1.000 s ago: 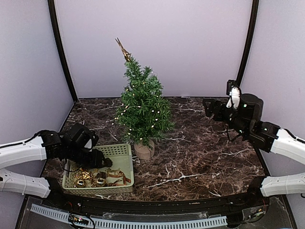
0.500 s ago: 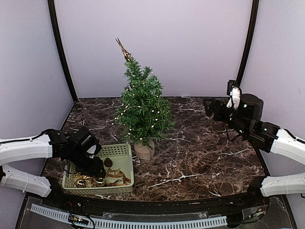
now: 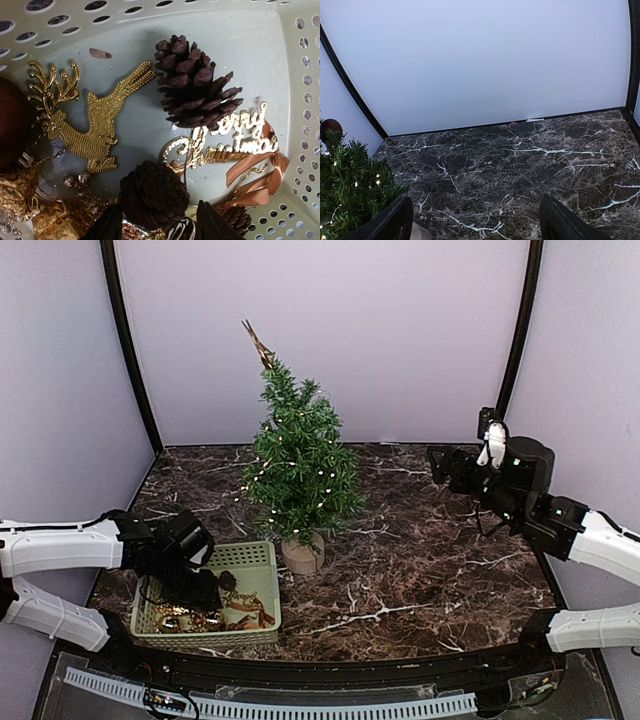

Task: Decorate the small christmas tree
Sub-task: Adjust the ornament pinecone in the bin, then pick up the ornament pinecone from the bin.

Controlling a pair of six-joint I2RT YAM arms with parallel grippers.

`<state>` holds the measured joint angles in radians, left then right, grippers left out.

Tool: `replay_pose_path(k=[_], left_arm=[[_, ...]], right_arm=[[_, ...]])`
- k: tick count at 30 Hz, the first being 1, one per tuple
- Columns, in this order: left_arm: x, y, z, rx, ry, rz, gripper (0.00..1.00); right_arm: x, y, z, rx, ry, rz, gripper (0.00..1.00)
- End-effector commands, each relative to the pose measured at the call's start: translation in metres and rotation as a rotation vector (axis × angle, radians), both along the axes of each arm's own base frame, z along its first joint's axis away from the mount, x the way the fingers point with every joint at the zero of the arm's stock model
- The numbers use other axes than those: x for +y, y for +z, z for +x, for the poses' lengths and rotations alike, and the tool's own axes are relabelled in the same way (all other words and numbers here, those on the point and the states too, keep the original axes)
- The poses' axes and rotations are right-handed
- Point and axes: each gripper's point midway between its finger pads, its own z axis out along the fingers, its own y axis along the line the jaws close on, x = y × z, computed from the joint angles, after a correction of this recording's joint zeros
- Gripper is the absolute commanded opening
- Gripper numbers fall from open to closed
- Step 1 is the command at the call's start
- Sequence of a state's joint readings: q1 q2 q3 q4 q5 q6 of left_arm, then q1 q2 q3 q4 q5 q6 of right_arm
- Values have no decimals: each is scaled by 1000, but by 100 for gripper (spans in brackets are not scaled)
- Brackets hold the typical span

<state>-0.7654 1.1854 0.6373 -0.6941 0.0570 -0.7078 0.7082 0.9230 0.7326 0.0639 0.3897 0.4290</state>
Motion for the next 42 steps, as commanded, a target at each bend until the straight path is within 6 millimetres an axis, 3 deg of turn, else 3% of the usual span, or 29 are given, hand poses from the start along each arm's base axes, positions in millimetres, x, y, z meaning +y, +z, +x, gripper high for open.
replay_pose_path(k=[1,14,21,28,33,36,42], left_arm=[[3,-1,9,-44,-9,24,54],[11,-9,24,-99,-47,115,55],[-4,-3,27,-133,-88,35,43],[-6,36,38,-230,-70,-7,43],[-10,82,44,-295,-61,-58,44],[-24,103,38,-313,-133,-153,43],[-65,141,2,-322,-373,-453,41]], right_arm=[[-5,6,0,-21,-17,26,88],[-5,9,-1,-26,-13,23,88],[-3,10,1,-26,-13,22,88],[-1,15,0,-32,3,26,88],[4,20,-4,-38,42,38,88],[12,24,-8,-47,95,34,88],[40,31,-30,-67,310,46,85]])
